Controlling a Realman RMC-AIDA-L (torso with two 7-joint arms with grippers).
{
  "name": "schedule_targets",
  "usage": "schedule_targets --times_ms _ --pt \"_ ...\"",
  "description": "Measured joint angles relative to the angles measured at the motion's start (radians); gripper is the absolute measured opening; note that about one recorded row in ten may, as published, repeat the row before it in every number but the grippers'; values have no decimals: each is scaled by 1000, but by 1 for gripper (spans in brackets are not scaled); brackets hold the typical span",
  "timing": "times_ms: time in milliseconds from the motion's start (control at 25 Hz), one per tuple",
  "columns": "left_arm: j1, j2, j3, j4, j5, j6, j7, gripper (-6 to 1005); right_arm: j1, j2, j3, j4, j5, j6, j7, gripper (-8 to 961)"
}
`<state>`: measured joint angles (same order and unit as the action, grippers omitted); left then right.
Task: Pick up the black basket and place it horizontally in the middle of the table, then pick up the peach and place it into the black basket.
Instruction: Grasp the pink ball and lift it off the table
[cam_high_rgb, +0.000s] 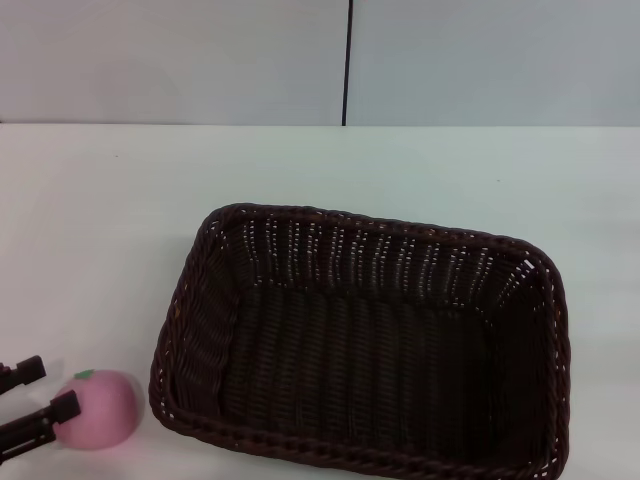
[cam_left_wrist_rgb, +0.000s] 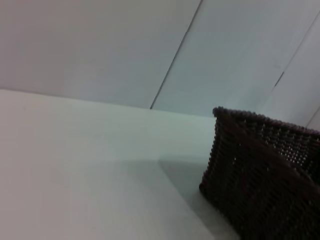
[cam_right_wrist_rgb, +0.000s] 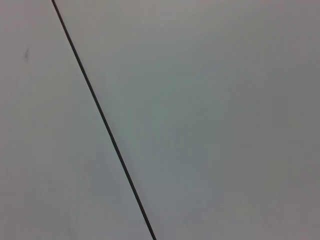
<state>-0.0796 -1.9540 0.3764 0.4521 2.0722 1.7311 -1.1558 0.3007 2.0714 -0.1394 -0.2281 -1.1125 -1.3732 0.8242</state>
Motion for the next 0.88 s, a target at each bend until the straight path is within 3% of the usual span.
schedule_targets --times_ms 640,880 --pt "-21 -2 26 -2 59 3 -1 730 24 -5 -2 -1 -4 49 -26 493" --pt "-32 0 31 -1 72 20 -5 466 29 -4 -2 -2 -4 73 -28 493"
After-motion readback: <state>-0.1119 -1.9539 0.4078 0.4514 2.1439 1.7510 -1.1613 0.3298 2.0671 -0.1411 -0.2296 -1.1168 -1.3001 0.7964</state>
